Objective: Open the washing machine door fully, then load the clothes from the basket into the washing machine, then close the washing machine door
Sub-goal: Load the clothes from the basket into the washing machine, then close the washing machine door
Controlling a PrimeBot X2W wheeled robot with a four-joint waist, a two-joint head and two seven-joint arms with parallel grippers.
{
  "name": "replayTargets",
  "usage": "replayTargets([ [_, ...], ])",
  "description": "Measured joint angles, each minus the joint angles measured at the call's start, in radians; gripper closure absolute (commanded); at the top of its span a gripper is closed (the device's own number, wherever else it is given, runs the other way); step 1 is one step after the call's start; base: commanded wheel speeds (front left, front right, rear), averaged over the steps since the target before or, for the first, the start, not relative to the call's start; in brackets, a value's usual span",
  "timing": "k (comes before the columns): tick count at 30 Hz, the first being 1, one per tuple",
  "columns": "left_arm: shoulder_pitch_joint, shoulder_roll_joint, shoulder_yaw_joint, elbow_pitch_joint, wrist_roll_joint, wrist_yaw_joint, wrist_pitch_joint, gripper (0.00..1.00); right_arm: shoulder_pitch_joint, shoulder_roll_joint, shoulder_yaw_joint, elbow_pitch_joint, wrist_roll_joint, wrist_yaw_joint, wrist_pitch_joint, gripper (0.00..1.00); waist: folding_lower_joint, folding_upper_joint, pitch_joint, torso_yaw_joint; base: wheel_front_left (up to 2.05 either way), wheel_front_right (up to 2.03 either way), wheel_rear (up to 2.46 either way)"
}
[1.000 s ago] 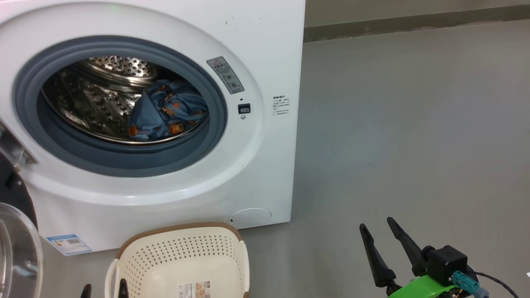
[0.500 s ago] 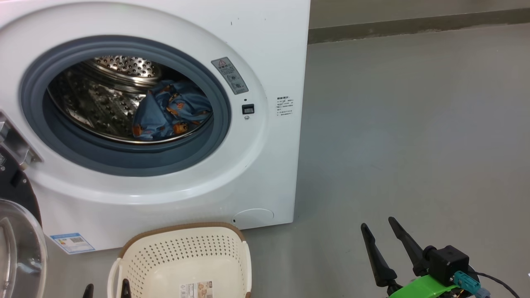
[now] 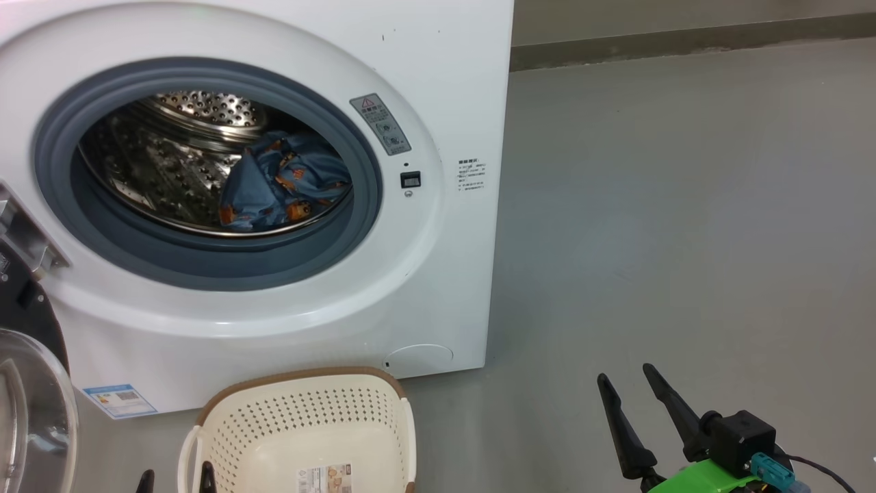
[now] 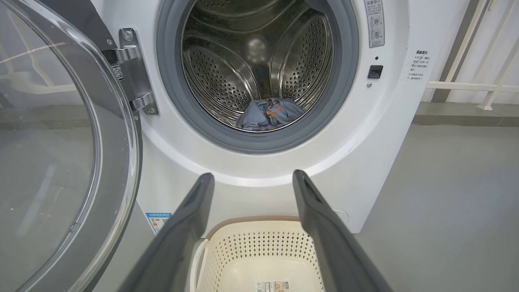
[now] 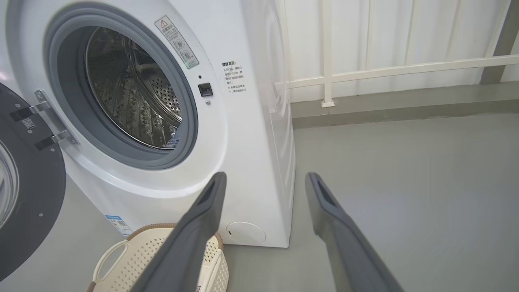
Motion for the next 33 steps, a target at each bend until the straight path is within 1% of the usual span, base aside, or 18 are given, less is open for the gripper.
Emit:
replayTargets([
  [5,0.000,0.000,0.000,0.000,0.001,0.012,0.000,0.00,0.005,0.002,0.000,0.000,0.000,0.000,0.000,0.00,0.0000,0.0000,0.002,-0.001,-0.46,0.46,0.00],
  [9,0.000,0.001,-0.001,0.001,0.007,0.017,0.000,0.00,0.005,0.003,0.000,0.000,0.001,0.000,0.000,0.00,0.0000,0.0000,0.003,-0.002,-1.08,1.08,0.00],
  [24,0.000,0.002,-0.009,0.004,0.005,0.017,0.000,0.00,0.005,0.004,-0.013,-0.001,0.001,0.000,0.000,0.00,0.0000,0.0000,0.008,-0.003,-1.70,1.70,0.00],
  [28,-0.001,0.002,-0.012,-0.003,0.002,0.021,0.000,0.00,0.005,0.005,-0.016,-0.002,0.001,0.000,0.000,0.00,0.0000,0.0000,0.009,-0.001,-0.84,0.84,0.00],
  [33,-0.001,0.002,-0.014,-0.012,0.002,0.021,0.000,0.00,0.005,0.006,-0.016,-0.004,0.001,0.000,0.000,0.00,0.0000,0.0000,0.010,0.000,-0.24,0.24,0.00],
])
